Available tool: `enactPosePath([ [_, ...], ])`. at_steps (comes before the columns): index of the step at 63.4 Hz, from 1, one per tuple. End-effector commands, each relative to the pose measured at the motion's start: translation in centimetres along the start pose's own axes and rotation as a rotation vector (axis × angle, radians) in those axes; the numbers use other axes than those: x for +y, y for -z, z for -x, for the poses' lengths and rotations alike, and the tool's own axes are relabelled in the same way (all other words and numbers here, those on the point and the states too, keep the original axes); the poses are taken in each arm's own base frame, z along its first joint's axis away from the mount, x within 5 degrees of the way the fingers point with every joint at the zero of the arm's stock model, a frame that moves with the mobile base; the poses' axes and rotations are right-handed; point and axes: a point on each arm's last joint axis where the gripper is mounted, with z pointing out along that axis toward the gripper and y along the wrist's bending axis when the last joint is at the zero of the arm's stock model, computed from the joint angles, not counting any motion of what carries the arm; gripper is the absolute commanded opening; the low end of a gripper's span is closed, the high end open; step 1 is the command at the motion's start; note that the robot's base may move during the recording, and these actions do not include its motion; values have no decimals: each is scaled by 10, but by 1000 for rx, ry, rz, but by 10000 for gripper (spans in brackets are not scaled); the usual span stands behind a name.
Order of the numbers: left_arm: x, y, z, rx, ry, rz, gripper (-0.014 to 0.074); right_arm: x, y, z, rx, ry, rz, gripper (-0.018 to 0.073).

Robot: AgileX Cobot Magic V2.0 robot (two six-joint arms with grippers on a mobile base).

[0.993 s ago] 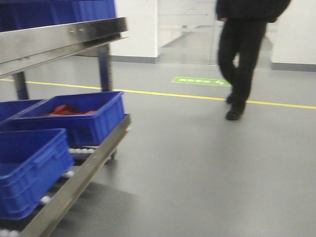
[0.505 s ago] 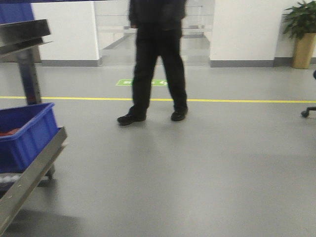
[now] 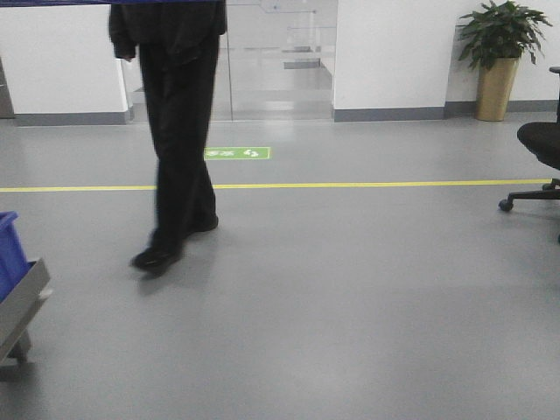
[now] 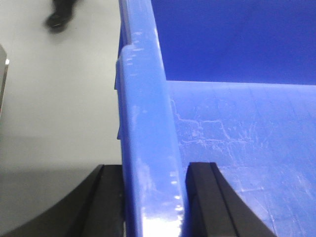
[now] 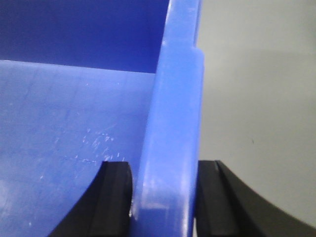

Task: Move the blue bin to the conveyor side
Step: 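Carry the blue bin with both grippers to the red-framed conveyor table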

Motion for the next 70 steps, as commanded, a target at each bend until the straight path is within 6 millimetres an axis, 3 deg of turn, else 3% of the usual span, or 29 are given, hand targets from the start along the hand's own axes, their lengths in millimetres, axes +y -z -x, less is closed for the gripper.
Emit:
enactPosePath([
  [1, -3, 10, 8, -121, -28, -15, -20, -3, 12, 8, -129, 34, -38, -81],
  [70, -3, 10, 8, -123, -28, -16, -20, -3, 12, 8, -129, 34, -38, -81],
])
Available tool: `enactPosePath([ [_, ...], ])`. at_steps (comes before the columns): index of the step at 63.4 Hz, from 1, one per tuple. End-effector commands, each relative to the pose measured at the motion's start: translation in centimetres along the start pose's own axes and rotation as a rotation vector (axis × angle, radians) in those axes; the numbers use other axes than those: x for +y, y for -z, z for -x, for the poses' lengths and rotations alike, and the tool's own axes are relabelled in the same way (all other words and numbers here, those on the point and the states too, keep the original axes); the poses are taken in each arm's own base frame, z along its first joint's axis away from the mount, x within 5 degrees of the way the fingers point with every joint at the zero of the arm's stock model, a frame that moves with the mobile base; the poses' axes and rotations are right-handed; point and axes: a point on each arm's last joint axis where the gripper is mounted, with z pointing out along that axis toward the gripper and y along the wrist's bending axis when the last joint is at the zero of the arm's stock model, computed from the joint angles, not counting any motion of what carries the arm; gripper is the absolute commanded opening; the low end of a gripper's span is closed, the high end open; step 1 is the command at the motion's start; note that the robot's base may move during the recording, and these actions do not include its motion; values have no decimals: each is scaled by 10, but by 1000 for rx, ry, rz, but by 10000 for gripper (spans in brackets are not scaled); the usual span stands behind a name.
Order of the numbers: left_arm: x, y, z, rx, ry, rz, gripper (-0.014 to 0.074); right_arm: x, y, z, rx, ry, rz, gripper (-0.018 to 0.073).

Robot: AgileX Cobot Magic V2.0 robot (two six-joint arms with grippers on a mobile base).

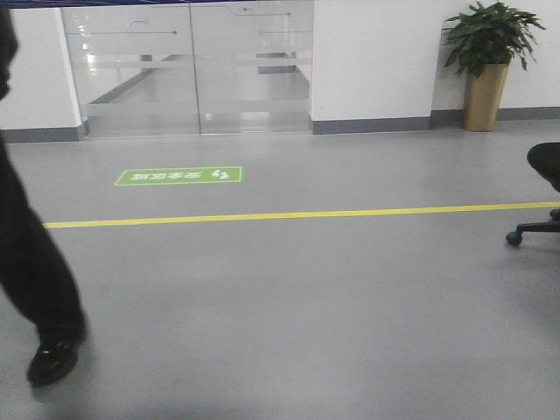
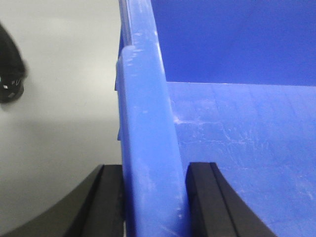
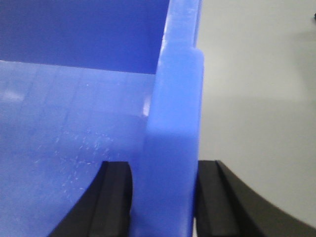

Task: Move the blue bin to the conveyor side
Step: 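Carry the blue bin with both grippers to the red-framed conveyor table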

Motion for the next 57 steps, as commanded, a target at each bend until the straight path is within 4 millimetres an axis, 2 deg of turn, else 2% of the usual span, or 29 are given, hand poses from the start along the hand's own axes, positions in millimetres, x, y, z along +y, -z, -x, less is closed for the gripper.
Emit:
enactPosePath([
  [1, -3, 10, 8, -123, -27, -18, -20, -3, 12, 8, -129, 34, -38, -81],
  [57, -3, 13, 7, -129, -28, -18, -20, -3, 12, 8, -129, 34, -38, -81],
])
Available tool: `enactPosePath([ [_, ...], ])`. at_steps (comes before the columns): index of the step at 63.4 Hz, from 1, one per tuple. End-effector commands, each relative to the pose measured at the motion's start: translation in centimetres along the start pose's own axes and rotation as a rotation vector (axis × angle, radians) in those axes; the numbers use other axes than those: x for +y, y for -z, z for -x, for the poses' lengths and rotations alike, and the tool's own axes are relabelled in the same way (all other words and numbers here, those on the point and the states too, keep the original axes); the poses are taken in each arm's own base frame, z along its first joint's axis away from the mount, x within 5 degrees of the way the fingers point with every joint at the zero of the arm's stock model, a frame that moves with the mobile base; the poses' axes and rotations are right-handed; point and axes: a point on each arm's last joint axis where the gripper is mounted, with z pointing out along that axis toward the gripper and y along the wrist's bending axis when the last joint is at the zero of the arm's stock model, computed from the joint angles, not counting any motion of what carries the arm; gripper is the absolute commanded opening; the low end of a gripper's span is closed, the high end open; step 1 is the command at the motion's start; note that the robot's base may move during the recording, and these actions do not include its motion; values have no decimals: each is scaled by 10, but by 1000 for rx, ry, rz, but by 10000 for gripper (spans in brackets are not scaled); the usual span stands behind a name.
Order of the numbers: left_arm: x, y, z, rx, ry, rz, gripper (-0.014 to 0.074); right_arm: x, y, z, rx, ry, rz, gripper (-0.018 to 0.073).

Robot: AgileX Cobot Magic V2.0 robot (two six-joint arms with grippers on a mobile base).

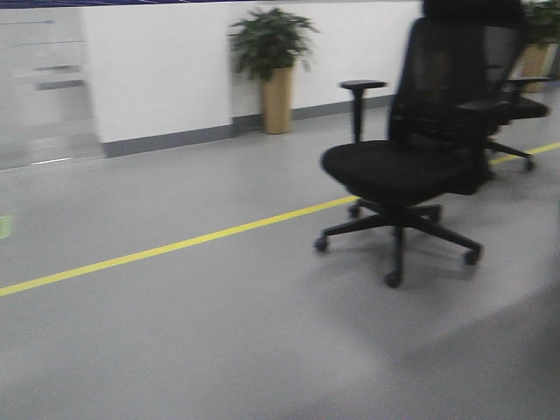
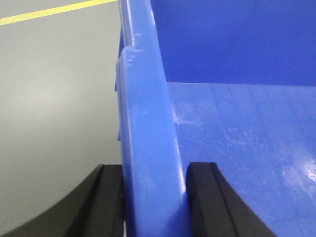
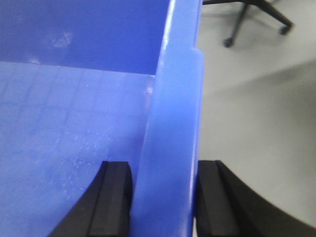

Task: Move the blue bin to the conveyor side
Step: 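Carry the blue bin with both grippers to the red-framed conveyor table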

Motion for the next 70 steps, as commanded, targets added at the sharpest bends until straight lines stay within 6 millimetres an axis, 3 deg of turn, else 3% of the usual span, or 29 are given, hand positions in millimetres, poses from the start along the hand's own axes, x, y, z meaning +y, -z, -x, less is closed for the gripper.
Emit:
enactPosePath([
  [1, -3, 12, 8, -129, -27, -20, -20, -3, 12, 8, -129, 35, -40, -81],
  [70, -3, 12, 8, -129, -27, -20, -20, -3, 12, 10, -148, 35, -39, -81],
])
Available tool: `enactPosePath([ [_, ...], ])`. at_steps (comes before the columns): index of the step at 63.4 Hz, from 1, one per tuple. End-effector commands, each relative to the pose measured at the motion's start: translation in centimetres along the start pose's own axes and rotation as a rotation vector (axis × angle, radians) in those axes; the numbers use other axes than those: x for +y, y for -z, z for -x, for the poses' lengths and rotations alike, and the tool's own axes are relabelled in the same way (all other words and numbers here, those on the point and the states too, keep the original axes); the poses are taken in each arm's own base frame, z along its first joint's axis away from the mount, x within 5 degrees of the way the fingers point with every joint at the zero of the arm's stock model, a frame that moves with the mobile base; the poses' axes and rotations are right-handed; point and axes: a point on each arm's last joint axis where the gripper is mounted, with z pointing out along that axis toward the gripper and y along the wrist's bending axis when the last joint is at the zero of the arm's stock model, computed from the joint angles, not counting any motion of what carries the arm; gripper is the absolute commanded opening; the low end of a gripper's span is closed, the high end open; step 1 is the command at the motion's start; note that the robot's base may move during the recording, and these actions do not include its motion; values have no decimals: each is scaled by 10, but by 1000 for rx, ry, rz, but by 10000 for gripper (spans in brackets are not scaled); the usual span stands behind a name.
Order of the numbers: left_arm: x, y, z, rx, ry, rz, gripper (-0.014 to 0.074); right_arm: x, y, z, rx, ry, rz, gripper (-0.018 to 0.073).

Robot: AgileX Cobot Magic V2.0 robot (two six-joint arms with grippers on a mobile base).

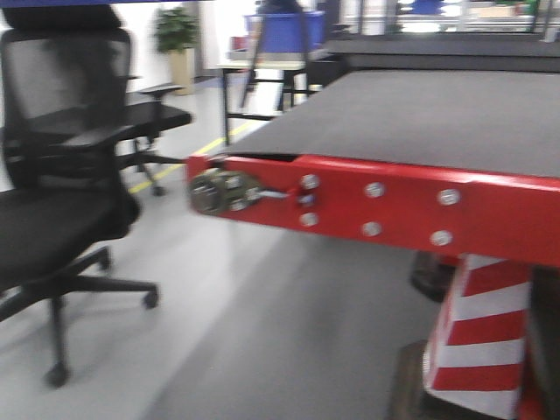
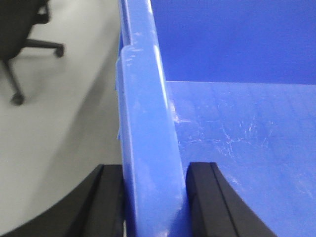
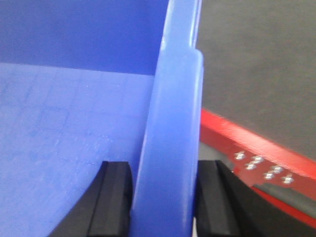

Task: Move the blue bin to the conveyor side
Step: 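Carry the blue bin with both grippers to the red-framed conveyor table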

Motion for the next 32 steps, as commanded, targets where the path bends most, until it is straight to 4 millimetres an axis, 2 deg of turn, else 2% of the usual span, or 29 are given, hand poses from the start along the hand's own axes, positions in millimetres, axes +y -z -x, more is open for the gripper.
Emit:
enactPosePath([
  [1, -3, 13, 8, -131, -28, -19, -20, -3, 12, 10, -142, 34, -37, -81],
  [32, -3, 13, 8, -131, -28, -19, -20, -3, 12, 10, -142, 34, -37, -81],
])
